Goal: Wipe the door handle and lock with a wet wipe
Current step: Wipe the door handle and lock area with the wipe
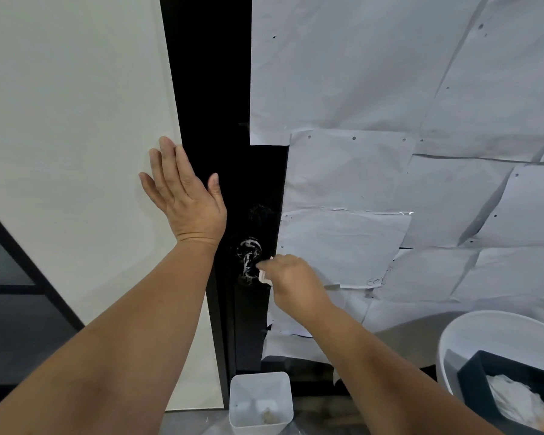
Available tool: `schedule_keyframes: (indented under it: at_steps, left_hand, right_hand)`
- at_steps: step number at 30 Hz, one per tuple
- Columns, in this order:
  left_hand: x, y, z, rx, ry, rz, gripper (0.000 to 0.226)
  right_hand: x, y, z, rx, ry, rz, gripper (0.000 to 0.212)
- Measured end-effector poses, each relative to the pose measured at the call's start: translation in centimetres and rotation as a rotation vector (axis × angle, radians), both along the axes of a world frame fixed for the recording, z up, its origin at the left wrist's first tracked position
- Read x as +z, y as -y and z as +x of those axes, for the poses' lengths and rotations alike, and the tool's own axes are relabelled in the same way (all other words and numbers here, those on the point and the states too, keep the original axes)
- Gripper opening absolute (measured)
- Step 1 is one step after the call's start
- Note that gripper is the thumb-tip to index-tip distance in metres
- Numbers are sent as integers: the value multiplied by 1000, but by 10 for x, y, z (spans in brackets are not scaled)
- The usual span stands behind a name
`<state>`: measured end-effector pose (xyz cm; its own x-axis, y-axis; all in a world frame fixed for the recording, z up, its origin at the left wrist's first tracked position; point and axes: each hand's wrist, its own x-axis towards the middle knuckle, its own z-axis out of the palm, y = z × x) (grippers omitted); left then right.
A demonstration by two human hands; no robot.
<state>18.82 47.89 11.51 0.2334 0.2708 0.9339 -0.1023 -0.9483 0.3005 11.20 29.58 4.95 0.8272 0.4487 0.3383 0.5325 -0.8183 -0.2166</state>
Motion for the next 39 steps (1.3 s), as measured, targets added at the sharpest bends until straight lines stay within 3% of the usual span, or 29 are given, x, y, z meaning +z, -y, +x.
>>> schedule_keyframes:
  at_steps: [3,8,12,15,21,26,30,39]
  left_hand:
    - [0,-1,0,0,3,4,57]
    - [-1,-1,1,1,6,1,56]
    - [0,0,0,-8,18,-1,56]
    - [0,0,1,-4,17,3,57]
    - [0,0,0,-11,6,3,57]
    - [0,0,-1,-15,6,0,57]
    - [0,-1,0,-14,4,-7,57]
    - [1,0,0,-26,17,-9,56]
  right_hand:
    - [-7,0,3,-91,-35,115,47]
    - [-17,2,4,-182,98,-10,17]
    - [-23,-7,2,-267,94,57,29]
    - [-23,-16,3,-190,93,80,37]
    - [-17,-24,17,-171,114,93,28]
    - [-15,-7,1,-160,231,-95,9]
    - [-14,-12,-3,-209,242,-181,17]
    - [-12,-28,5,-145,187,14,31]
